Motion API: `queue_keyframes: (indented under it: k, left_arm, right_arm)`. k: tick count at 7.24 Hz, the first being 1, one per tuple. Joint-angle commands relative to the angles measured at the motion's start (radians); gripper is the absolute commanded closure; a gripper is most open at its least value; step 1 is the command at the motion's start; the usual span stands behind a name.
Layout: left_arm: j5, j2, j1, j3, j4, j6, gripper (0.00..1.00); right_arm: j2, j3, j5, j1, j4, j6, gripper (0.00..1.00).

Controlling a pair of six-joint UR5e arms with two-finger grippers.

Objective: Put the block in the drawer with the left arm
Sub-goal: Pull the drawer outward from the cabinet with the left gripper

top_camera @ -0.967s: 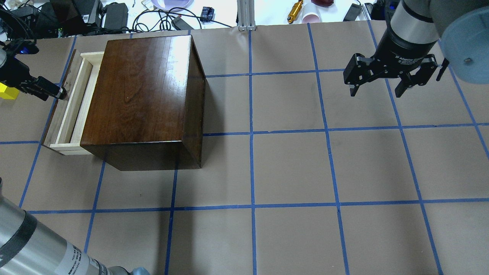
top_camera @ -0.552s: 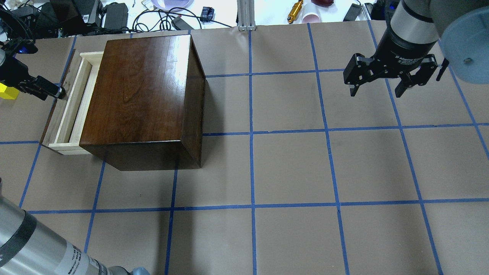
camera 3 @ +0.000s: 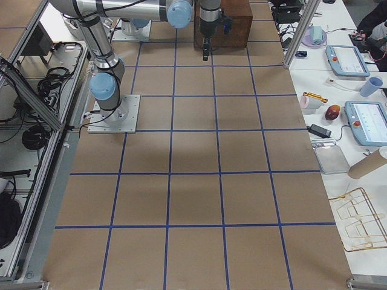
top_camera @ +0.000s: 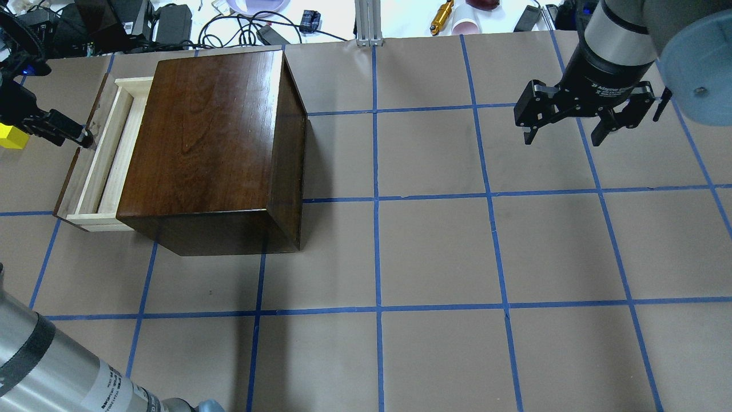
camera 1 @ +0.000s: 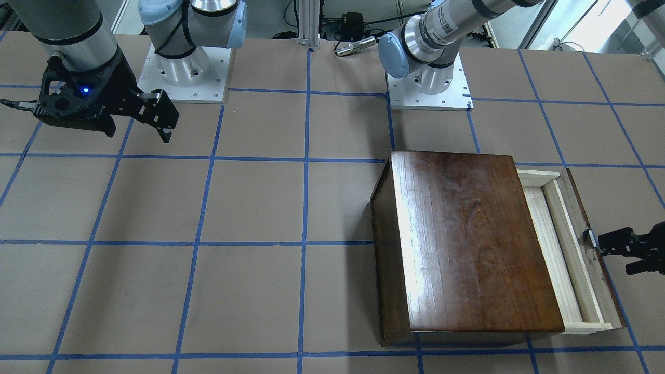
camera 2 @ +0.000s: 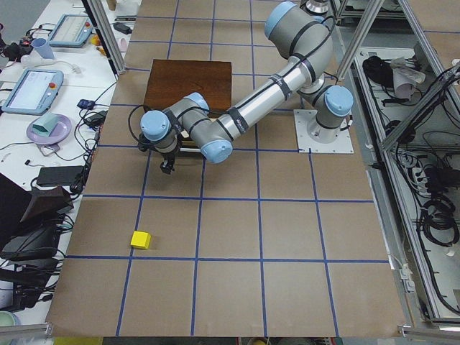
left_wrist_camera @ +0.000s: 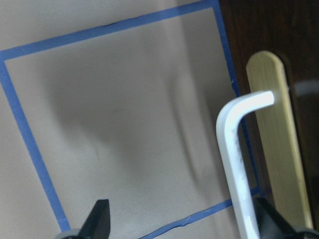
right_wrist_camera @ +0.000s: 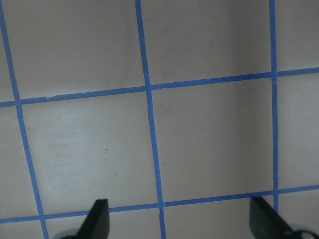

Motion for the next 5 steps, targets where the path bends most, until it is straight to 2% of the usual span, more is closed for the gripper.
queue_keyframes:
  k: [1,5]
  left_arm:
    - [0.002,-0.001,0.0,0.003,-0.003,0.0,0.0]
    - [0.016,-0.001,0.0,0.018,-0.003,0.0,0.0]
  right_arm:
    - [0.0,0.001,0.0,0.0,0.0,0.0,0.0]
    - [0.0,0.0,0.0,0.0,0.0,0.0,0.0]
